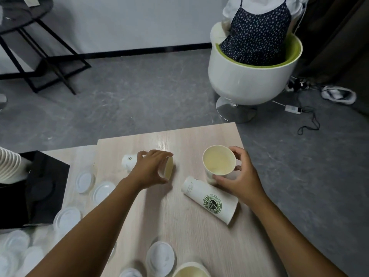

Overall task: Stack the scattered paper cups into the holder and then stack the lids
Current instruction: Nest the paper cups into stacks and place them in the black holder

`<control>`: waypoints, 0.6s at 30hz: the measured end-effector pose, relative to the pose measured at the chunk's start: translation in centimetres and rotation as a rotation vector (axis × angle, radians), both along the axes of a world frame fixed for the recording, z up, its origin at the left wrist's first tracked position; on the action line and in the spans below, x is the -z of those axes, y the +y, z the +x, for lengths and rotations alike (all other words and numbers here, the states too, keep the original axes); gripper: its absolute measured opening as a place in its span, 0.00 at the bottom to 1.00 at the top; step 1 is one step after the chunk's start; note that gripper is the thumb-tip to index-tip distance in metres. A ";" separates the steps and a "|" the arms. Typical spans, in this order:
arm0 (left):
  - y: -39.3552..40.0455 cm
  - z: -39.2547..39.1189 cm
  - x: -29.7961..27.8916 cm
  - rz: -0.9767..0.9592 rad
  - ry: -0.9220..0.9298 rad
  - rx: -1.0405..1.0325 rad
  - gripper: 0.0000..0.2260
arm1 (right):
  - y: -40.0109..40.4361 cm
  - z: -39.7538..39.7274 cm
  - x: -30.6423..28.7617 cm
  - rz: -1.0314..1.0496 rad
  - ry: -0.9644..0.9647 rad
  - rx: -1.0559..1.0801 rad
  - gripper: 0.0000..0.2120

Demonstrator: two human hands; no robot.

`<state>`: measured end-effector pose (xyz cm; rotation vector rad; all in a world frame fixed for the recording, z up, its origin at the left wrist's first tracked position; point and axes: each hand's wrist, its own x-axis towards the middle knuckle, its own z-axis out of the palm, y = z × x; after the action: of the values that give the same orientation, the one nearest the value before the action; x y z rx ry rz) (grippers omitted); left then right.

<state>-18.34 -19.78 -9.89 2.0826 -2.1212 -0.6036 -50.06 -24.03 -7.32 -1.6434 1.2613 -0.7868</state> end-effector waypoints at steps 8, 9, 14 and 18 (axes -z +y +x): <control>2.3 -0.2 -5.2 -0.331 0.268 -0.110 0.39 | 1.9 0.9 -6.6 -0.160 -0.092 0.049 0.40; 3.3 -0.3 -6.9 -0.395 0.310 -0.130 0.40 | 2.7 0.9 -8.3 -0.177 -0.114 0.040 0.40; 11.3 -1.5 -16.4 -0.632 0.501 -0.217 0.41 | 9.5 0.2 -16.8 -0.260 -0.215 -0.017 0.40; 17.7 -2.1 -22.5 -0.753 0.643 -0.226 0.41 | 17.1 -0.7 -20.2 -0.234 -0.239 -0.050 0.40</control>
<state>-20.43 -2.08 12.57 1.4175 -1.4098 -0.3040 -50.71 -6.92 12.89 -1.6982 0.9860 -1.0973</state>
